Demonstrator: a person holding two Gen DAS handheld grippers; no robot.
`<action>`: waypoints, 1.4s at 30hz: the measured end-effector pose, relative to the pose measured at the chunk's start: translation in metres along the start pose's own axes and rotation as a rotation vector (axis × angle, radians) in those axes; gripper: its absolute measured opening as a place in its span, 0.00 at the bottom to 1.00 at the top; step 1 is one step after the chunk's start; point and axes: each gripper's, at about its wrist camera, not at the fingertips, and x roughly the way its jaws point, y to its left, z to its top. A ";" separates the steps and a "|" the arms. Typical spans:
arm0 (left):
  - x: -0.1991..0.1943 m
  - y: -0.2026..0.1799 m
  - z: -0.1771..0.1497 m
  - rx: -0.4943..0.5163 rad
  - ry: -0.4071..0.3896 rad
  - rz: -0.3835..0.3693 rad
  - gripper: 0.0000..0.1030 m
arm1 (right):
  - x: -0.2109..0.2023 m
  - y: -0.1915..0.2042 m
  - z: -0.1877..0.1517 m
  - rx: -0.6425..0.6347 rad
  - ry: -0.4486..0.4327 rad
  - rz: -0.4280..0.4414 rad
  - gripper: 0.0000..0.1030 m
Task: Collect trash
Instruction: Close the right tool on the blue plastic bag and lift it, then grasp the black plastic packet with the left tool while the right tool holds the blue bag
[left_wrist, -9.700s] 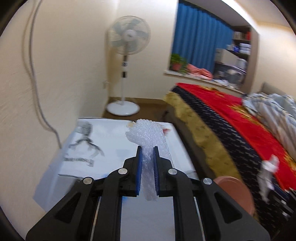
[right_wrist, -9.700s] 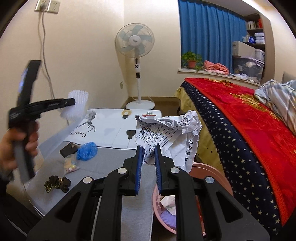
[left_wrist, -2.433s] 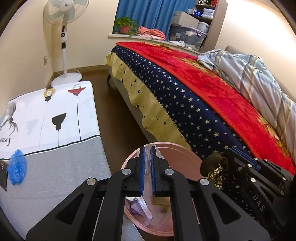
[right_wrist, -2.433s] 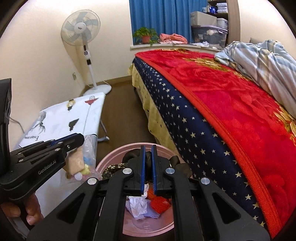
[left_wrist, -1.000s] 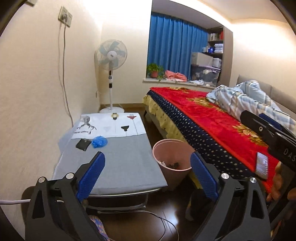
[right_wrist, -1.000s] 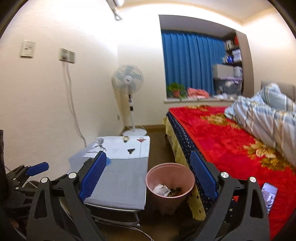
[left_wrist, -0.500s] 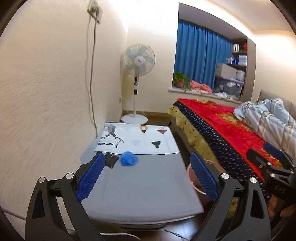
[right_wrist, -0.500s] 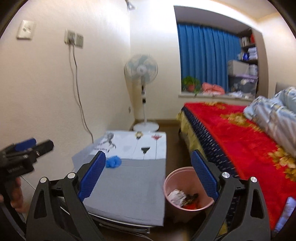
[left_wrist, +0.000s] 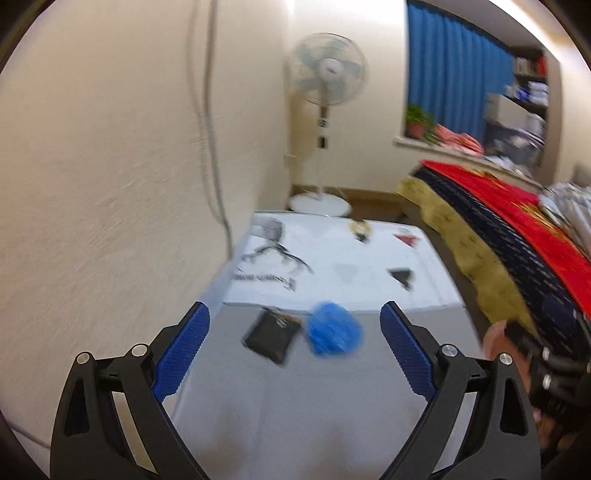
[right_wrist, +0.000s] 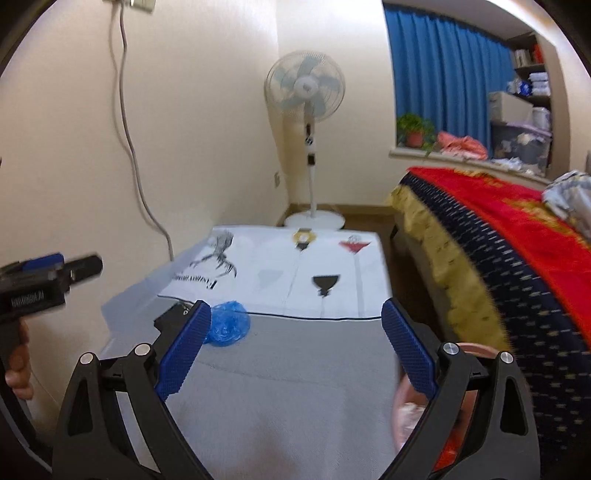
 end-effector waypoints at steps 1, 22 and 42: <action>0.012 0.005 0.000 -0.009 0.011 0.025 0.88 | 0.022 0.006 -0.004 -0.007 0.024 0.012 0.89; 0.112 0.054 -0.026 -0.149 0.103 0.172 0.88 | 0.203 0.091 -0.049 -0.101 0.276 0.175 0.52; 0.200 0.030 -0.070 -0.059 0.285 0.063 0.88 | 0.143 0.047 -0.031 -0.077 0.207 0.189 0.01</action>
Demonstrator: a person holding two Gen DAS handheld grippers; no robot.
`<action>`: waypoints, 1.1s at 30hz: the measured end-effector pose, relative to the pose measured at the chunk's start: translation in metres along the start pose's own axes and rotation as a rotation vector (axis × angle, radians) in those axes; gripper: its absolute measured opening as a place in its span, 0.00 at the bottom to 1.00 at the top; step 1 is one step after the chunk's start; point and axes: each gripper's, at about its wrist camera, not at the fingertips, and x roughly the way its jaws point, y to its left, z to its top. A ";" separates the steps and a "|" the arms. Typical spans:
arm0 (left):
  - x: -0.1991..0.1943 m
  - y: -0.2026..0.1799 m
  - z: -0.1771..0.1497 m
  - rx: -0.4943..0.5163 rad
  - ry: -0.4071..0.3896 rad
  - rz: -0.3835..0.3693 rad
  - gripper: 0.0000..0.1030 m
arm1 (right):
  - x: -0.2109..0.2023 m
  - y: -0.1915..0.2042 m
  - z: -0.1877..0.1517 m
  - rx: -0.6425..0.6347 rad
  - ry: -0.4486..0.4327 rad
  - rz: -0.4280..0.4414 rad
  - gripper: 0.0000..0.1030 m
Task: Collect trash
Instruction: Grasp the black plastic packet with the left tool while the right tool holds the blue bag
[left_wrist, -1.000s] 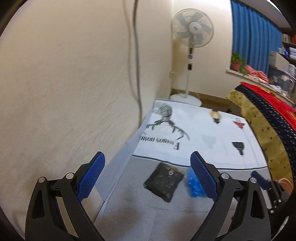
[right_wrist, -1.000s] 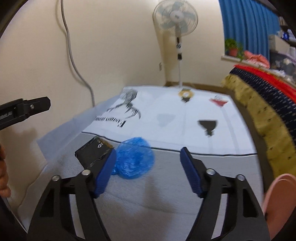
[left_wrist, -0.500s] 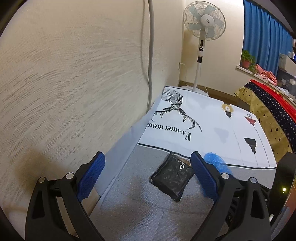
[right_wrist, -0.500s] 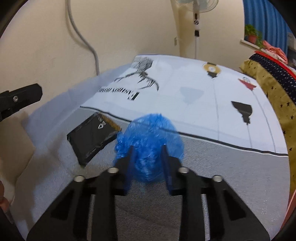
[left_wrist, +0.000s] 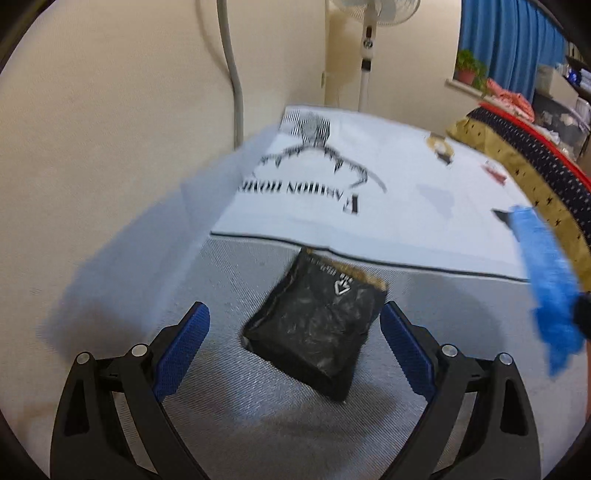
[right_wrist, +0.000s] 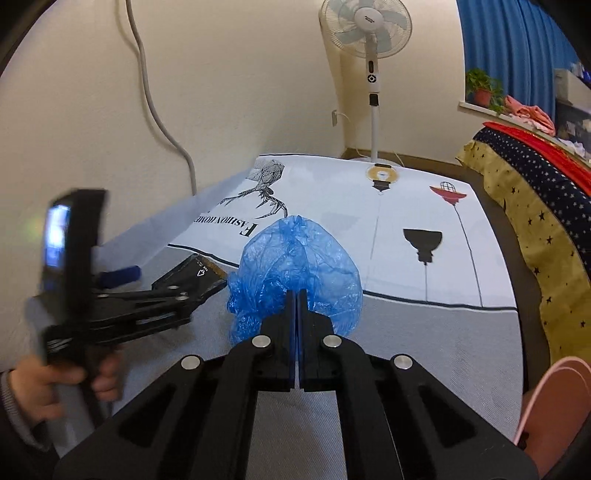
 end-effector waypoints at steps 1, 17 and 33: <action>0.005 0.000 -0.001 0.000 0.012 0.002 0.88 | -0.003 -0.002 -0.001 0.003 0.000 0.001 0.01; 0.022 -0.005 0.004 0.020 0.054 -0.002 0.65 | -0.003 -0.017 -0.012 0.047 0.014 -0.014 0.01; -0.091 0.011 0.001 0.073 0.003 -0.048 0.51 | -0.067 -0.013 -0.004 0.061 -0.033 -0.028 0.01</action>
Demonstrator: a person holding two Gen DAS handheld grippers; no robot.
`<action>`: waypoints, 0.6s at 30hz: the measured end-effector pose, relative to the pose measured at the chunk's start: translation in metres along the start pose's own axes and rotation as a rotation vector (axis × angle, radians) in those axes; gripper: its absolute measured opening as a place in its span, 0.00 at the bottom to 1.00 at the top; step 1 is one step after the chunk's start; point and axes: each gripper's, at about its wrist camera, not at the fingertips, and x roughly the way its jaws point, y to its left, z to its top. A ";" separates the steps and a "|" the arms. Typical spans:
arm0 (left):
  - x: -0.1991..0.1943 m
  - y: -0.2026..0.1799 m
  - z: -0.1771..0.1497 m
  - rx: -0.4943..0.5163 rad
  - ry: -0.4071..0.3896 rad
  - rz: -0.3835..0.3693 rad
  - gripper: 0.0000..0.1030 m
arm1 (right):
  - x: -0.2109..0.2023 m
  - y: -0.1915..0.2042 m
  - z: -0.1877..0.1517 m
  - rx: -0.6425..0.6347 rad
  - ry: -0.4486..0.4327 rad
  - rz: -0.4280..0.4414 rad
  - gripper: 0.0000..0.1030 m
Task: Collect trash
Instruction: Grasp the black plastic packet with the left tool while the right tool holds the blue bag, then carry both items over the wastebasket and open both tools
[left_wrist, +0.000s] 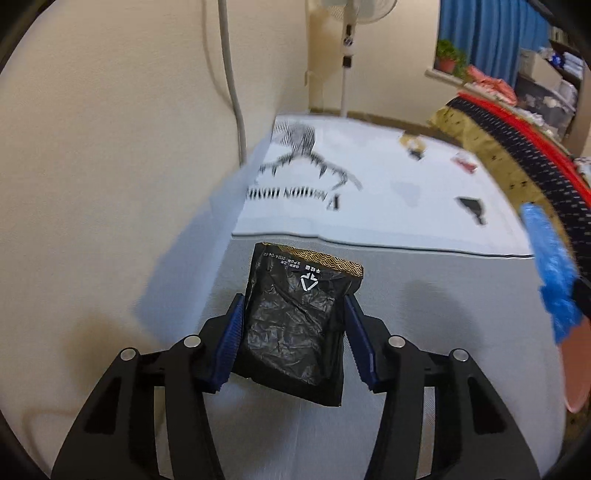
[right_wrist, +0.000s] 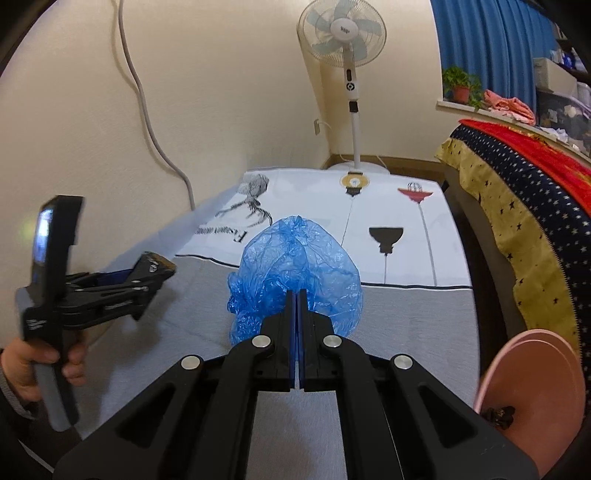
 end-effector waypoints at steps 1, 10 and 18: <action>-0.013 0.000 0.001 0.000 -0.010 -0.009 0.51 | -0.011 0.002 0.002 0.000 -0.012 0.002 0.01; -0.160 -0.016 -0.006 0.171 -0.286 0.086 0.50 | -0.117 0.013 0.004 -0.009 -0.103 0.030 0.01; -0.242 -0.032 -0.013 0.074 -0.277 -0.079 0.50 | -0.205 0.005 -0.013 0.041 -0.173 0.012 0.01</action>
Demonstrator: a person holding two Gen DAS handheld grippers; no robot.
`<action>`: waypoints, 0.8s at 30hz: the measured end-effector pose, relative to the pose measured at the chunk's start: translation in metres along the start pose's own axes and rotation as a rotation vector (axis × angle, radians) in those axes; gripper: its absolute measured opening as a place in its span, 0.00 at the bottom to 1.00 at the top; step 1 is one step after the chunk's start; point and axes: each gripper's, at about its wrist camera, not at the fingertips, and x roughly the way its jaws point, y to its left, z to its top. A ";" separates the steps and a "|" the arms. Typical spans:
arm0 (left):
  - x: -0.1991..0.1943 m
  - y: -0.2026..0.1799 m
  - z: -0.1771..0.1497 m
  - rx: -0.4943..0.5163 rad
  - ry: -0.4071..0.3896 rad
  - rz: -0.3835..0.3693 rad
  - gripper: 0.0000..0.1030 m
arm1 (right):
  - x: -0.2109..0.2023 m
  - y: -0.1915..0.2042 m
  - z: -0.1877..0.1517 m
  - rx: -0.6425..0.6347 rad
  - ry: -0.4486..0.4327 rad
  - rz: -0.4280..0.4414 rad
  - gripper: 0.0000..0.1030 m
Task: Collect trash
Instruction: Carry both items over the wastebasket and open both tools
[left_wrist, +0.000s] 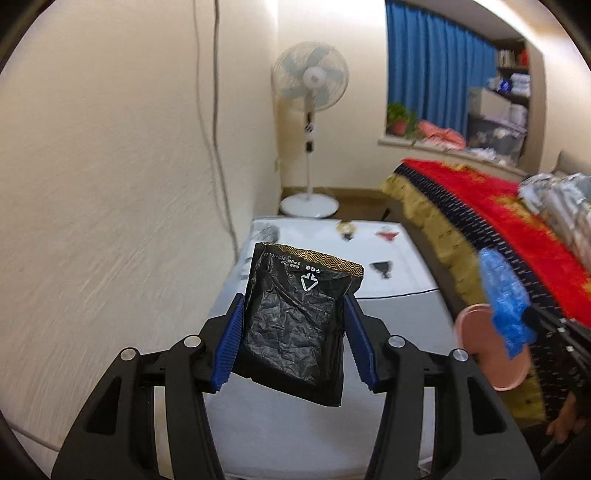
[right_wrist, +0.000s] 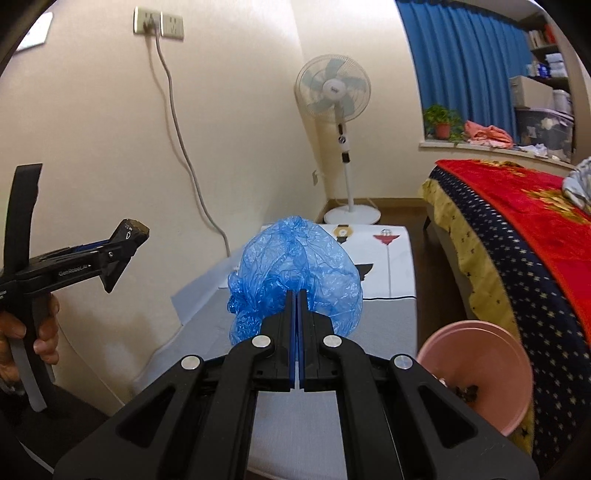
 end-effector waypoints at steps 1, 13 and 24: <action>-0.012 -0.007 -0.003 0.001 -0.010 -0.009 0.50 | -0.015 -0.001 -0.002 0.003 -0.009 -0.005 0.01; -0.113 -0.114 -0.090 0.040 0.047 -0.240 0.50 | -0.137 -0.024 -0.032 0.016 -0.087 -0.063 0.01; -0.117 -0.178 -0.097 0.140 0.085 -0.418 0.50 | -0.182 -0.074 -0.041 0.087 -0.132 -0.155 0.01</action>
